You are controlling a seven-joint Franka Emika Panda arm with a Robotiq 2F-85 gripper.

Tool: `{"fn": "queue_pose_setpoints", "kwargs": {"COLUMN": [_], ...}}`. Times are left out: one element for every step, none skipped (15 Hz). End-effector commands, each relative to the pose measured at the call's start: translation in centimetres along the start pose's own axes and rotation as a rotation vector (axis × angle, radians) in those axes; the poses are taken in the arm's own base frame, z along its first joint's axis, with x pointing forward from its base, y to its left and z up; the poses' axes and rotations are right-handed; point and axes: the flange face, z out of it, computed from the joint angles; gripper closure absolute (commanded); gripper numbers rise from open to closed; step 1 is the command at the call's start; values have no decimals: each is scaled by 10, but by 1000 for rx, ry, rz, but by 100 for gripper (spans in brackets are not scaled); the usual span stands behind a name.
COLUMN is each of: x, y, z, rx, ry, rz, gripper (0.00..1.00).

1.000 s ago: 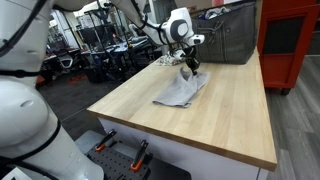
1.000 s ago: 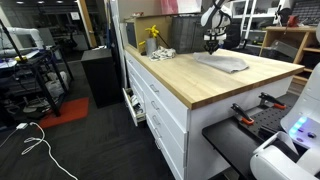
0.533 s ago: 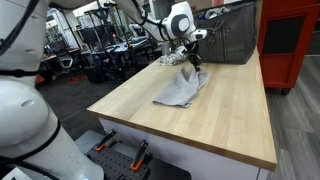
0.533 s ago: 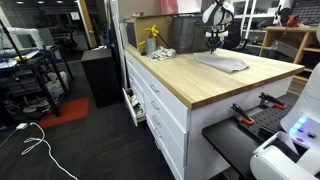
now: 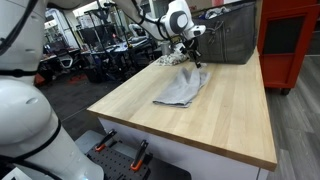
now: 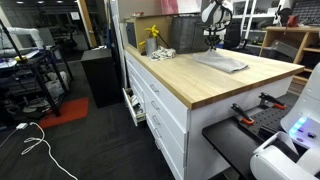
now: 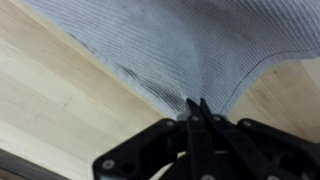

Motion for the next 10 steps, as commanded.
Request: {"fn": "queue_pose_setpoints", "kwargs": {"x": [14, 17, 19, 20, 22, 21, 20, 18, 16, 14], "y": [-3, -1, 0, 1, 2, 3, 4, 5, 5, 6], "z": [-1, 0, 3, 6, 9, 13, 15, 17, 18, 18], "rx": [-45, -60, -74, -88, -99, -108, -114, -119, -122, -123], "ry": [63, 73, 76, 77, 81, 77, 76, 81, 83, 90], "rz": [65, 83, 95, 104, 116, 129, 138, 143, 147, 151], "gripper": [99, 99, 99, 99, 99, 73, 72, 65, 58, 49]}}
